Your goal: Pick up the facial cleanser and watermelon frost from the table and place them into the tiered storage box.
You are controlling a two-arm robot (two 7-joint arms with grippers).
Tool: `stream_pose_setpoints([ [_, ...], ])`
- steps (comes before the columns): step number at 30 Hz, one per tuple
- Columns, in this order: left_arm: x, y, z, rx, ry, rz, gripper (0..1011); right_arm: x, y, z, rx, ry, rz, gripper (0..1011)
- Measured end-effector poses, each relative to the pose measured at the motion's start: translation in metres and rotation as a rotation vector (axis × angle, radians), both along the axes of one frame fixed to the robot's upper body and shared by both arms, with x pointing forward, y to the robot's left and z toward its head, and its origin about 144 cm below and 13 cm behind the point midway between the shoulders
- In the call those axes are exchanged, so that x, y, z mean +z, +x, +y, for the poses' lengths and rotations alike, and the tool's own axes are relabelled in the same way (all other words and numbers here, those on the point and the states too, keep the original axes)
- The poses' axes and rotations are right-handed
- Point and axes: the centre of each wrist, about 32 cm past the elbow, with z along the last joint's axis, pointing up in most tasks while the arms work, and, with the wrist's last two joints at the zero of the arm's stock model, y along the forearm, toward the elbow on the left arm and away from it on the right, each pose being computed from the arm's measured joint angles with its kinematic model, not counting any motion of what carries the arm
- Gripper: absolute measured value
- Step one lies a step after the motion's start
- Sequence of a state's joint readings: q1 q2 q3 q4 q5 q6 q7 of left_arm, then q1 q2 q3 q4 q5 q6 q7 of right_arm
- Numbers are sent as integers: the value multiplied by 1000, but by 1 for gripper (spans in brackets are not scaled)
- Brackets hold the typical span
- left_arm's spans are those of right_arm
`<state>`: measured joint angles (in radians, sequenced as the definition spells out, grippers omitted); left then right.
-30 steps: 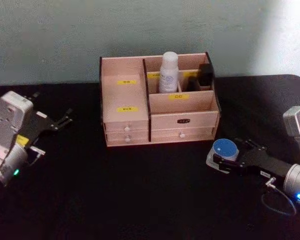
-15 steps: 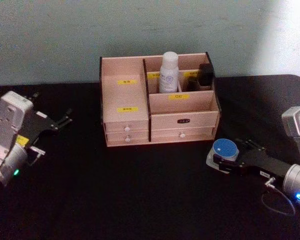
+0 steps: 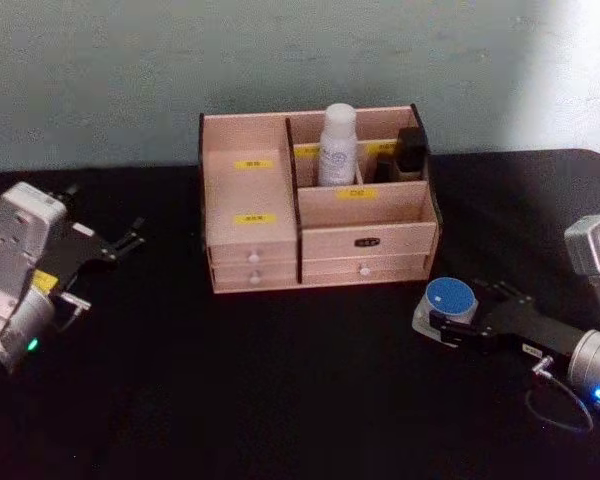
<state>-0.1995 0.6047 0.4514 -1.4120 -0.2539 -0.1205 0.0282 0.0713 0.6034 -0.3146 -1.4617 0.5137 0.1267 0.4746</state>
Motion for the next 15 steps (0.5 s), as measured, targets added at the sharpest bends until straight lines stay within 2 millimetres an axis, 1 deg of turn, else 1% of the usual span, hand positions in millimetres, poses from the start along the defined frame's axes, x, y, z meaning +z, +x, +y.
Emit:
stream_pose_setpoints([
  [15,0,0,0,0,0,0,1001,-1,1,-1,-4,2,4,1000],
])
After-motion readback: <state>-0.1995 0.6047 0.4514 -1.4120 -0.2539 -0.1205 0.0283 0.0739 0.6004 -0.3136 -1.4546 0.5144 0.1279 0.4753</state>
